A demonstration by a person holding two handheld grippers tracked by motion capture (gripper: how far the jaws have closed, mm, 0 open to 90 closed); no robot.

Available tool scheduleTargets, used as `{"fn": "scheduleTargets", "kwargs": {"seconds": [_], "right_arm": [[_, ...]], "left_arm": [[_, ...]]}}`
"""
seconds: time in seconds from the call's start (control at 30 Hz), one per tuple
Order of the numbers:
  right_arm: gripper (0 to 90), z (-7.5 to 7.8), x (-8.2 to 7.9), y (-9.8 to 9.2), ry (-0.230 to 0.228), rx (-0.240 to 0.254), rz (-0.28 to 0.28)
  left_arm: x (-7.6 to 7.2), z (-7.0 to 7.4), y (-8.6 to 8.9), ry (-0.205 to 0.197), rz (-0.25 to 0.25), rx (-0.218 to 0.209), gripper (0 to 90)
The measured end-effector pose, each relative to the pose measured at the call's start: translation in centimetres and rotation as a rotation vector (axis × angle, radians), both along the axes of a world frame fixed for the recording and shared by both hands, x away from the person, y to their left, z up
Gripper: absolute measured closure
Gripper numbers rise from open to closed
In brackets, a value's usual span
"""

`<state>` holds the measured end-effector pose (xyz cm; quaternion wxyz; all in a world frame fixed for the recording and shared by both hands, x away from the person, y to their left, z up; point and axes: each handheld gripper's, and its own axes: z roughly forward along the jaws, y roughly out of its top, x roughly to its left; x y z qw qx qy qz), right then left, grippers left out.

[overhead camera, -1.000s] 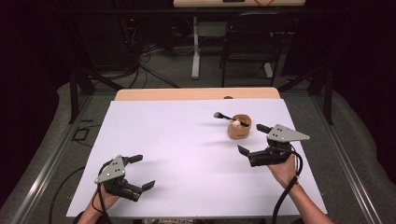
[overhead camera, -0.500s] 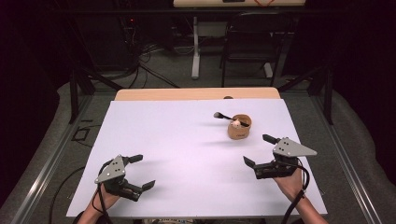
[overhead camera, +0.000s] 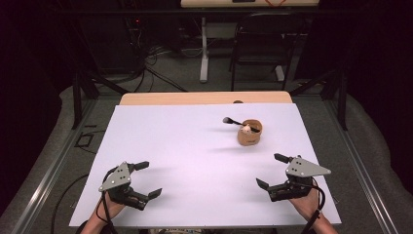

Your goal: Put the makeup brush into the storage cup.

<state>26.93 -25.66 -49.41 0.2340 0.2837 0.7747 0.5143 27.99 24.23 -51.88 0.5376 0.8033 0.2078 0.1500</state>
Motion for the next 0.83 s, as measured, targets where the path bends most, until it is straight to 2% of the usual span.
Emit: {"fn": "scheduleTargets", "kwargs": {"seconds": [0.07, 0.3, 0.83], "right_arm": [[0.0, -0.3, -0.1, 0.0, 0.025, -0.007, 0.013], [0.1, -1.0, -0.7, 0.3, 0.038, -0.061, 0.017], [0.1, -1.3, -0.8, 0.4, 0.050, -0.075, 0.023]], "left_arm": [[0.0, 0.0, 0.0, 0.000, -0.001, 0.001, 0.4], [0.0, 0.0, 0.0, 0.001, 0.000, 0.002, 0.4], [0.1, 0.0, 0.0, -0.002, -0.001, 0.003, 0.4]]}}
